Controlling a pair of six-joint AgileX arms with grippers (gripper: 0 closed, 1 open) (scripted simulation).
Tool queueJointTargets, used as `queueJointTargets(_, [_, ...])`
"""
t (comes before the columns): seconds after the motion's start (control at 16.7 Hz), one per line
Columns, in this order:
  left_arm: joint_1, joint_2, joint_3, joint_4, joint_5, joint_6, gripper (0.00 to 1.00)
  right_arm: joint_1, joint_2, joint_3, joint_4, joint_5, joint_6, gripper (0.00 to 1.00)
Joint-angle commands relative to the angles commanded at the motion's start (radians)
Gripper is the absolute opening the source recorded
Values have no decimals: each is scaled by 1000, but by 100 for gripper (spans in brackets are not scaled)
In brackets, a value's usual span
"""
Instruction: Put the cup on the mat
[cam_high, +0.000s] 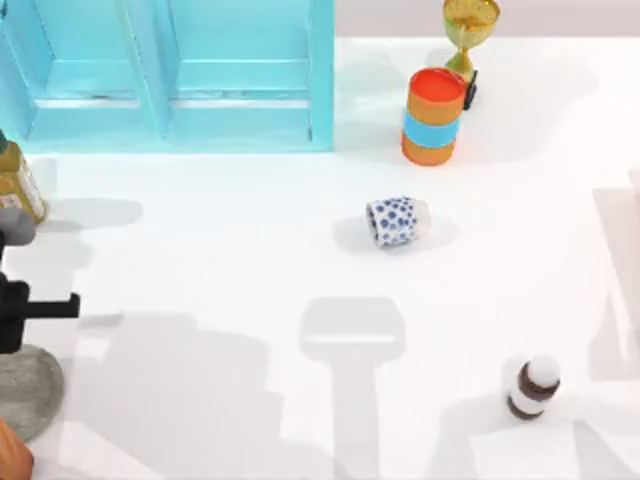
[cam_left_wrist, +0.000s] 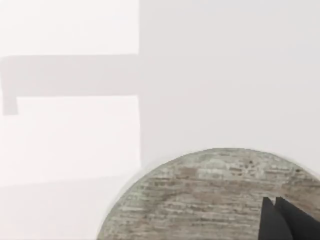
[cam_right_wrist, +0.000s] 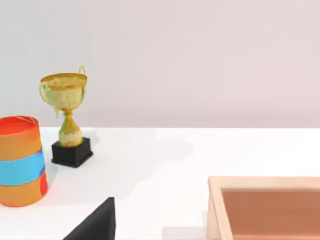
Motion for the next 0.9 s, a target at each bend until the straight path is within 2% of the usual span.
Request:
queueJointTargets(0.54, [0, 0, 0, 0, 0, 0, 98, 0, 0, 0, 0, 0, 0, 100])
queueJointTargets(0.9, [0, 0, 0, 0, 0, 0, 100, 0, 0, 0, 0, 0, 0, 100])
